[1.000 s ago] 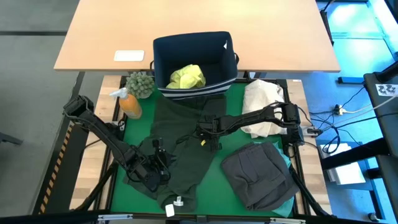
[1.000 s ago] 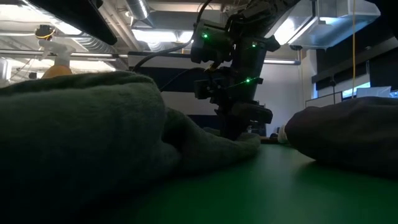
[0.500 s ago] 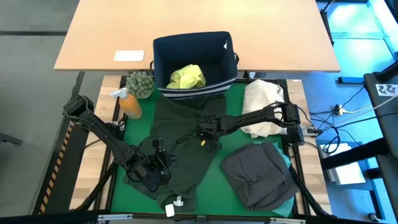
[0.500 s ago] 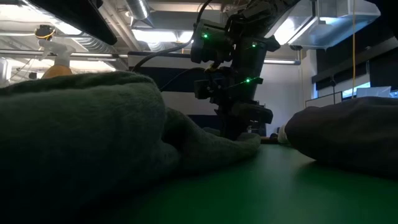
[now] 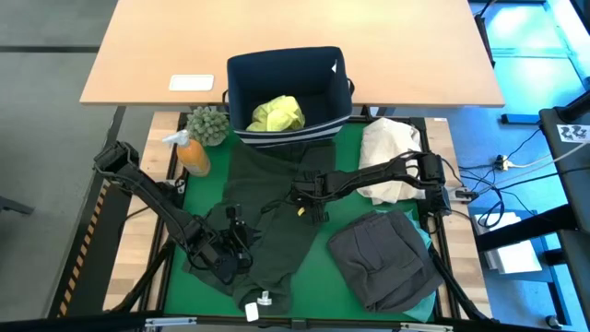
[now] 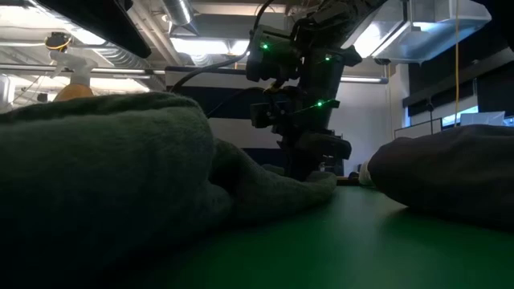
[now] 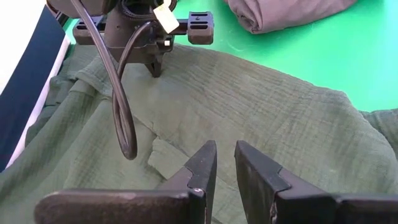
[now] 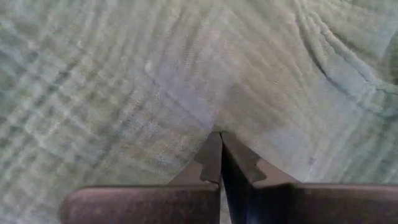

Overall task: Fold laundry
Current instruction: Fold the green polo shirt

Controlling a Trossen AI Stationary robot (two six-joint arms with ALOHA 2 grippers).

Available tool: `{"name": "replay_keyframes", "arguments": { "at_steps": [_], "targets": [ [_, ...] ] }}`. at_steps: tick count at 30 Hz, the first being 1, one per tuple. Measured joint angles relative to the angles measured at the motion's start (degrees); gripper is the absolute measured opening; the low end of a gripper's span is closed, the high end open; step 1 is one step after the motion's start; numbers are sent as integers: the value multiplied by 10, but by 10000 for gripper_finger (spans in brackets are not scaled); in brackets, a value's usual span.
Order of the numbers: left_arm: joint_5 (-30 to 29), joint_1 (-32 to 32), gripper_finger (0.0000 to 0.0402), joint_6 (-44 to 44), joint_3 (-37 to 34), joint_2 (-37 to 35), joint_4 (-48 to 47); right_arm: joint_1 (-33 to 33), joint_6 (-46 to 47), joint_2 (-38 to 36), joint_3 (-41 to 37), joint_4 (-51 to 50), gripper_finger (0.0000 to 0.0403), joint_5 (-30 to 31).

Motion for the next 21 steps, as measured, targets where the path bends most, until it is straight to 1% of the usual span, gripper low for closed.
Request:
{"name": "replay_keyframes", "arguments": {
  "at_steps": [4,9,21],
  "targets": [
    [0,0,55,0,0,0,0,0,37,3,32,-58,5,3],
    [0,0,55,0,0,0,0,5,49,3,63,-70,5,10],
    [0,0,55,-3,0,0,12,20,50,2,65,-84,5,29]
  ]
}}
